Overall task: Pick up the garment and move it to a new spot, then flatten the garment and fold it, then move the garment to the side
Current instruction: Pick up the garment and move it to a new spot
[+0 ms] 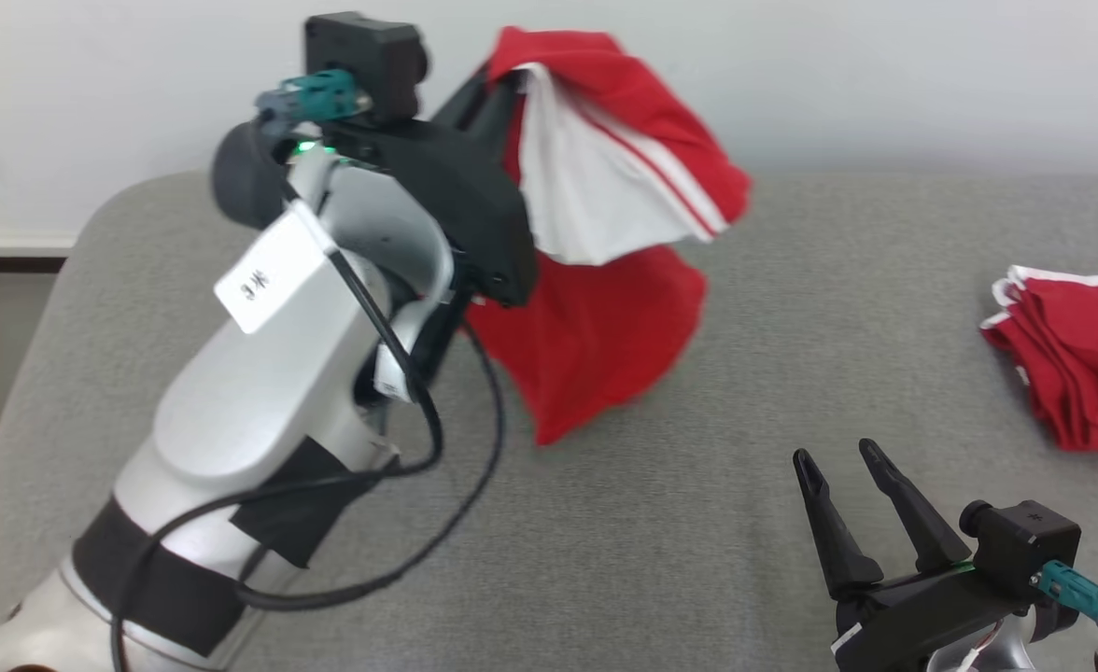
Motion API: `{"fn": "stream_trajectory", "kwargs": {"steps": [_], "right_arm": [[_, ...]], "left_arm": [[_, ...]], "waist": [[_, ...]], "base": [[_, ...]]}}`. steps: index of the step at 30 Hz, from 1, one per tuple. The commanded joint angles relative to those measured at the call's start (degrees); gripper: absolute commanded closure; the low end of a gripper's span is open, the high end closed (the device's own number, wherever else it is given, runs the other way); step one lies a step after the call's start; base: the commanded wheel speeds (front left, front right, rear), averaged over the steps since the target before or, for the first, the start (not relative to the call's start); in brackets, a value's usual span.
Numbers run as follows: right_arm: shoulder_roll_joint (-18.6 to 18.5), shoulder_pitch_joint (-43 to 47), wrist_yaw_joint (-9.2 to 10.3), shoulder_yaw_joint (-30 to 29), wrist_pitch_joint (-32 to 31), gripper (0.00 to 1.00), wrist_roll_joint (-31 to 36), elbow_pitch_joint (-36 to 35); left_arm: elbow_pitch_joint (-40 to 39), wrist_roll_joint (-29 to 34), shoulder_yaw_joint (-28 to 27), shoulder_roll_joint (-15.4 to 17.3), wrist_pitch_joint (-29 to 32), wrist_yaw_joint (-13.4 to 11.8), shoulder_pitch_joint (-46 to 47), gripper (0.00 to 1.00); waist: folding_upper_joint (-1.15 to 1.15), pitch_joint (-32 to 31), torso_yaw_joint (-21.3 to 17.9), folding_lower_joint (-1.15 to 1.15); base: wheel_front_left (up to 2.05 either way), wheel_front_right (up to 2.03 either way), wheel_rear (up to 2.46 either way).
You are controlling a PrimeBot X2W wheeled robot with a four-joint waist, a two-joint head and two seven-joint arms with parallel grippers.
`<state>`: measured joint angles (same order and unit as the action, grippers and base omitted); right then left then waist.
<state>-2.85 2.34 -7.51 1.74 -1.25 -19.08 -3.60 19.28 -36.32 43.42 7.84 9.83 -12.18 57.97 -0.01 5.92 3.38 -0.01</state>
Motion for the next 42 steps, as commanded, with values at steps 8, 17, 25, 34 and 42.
{"fn": "stream_trajectory", "kwargs": {"steps": [8, 17, 25, 34, 42], "right_arm": [[-0.11, -1.58, 0.01, -0.22, 1.33, 0.00, -0.73, 0.52], [-0.11, -3.04, 0.01, 0.18, 2.87, 0.00, -1.47, 1.58], [-0.11, -4.12, 0.01, 1.05, 3.47, 0.00, -1.61, 2.56], [-0.11, -4.72, 0.01, 2.52, 4.39, 0.00, -2.31, 4.07], [-0.11, -4.48, 0.01, 1.26, 5.14, 0.00, -1.91, 4.62]], "left_arm": [[-6.09, -1.23, 2.85, -2.83, 0.65, 0.51, -0.71, 1.00], [-0.49, -0.47, 7.76, -2.82, 0.21, 2.59, -4.51, 1.00], [8.81, 0.02, 11.18, -4.08, -3.94, 5.67, -5.43, 1.00], [16.74, -2.23, 16.40, -4.87, -8.61, 8.20, -4.53, 1.00], [17.60, -8.68, 20.26, -4.76, -5.41, 7.79, -3.98, 0.00]], "waist": [[0.01, 2.06, -3.68, 0.01], [0.01, 4.59, -5.22, 0.01], [0.01, 5.38, -6.06, 0.01], [0.01, 5.75, -8.82, 0.01], [0.01, 5.91, -8.52, 0.01]], "base": [[0.00, 0.00, 0.00], [0.00, 0.00, 0.00], [0.00, 0.00, 0.00], [0.00, 0.00, 0.00], [0.00, 0.00, 0.00]]}}
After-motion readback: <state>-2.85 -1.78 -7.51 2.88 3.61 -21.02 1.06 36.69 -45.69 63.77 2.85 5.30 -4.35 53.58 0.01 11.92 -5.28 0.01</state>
